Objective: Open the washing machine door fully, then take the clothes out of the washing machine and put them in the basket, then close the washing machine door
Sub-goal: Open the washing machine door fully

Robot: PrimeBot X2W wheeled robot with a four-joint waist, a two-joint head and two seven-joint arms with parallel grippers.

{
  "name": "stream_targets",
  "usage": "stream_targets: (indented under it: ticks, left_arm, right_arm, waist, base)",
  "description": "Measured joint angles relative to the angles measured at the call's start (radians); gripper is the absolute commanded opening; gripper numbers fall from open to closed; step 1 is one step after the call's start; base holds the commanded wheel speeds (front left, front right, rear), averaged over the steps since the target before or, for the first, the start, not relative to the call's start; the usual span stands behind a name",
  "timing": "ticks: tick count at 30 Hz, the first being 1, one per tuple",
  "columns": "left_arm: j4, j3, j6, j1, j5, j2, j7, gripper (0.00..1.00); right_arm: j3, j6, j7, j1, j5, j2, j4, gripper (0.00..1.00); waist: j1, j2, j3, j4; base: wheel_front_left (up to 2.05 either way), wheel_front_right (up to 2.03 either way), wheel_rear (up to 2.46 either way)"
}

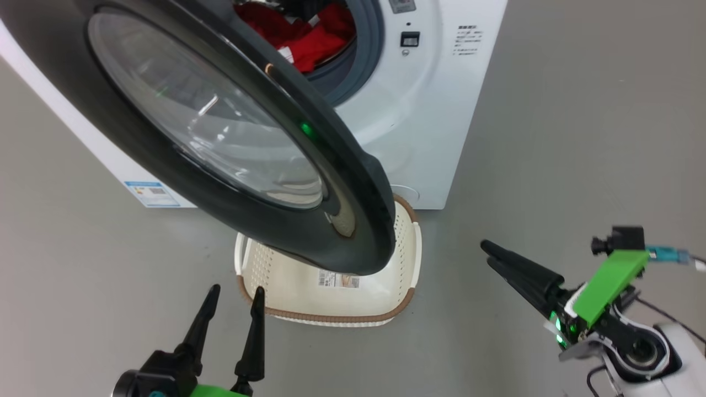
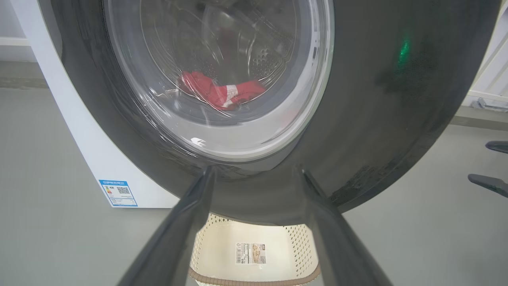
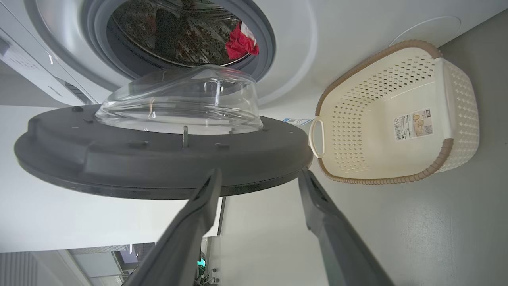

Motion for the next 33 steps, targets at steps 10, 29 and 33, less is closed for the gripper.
stream_targets:
  ticks: [10,29,33]
  left_arm:
    - [0.0,0.015,-0.008,0.01,0.001,0.0,0.0,1.0]
    - [0.002,0.046,-0.009,0.022,0.01,0.0,0.0,1.0]
    - [0.002,0.054,-0.009,0.023,0.01,0.0,0.0,1.0]
  right_arm:
    - [-0.002,0.0,-0.207,0.106,-0.114,-0.004,0.032,1.0]
    - [0.235,0.0,-0.828,0.121,-0.535,-0.16,0.074,1.0]
    - [0.065,0.0,-0.828,0.144,-0.719,-0.105,0.046,1.0]
  waist:
    - [0.0,0.0,-0.019,-0.032]
    - [0.0,0.0,-0.02,-0.058]
    - [0.0,0.0,-0.021,-0.06]
  base:
    - [0.0,0.0,0.0]
    - [0.0,0.0,0.0]
    - [0.0,0.0,0.0]
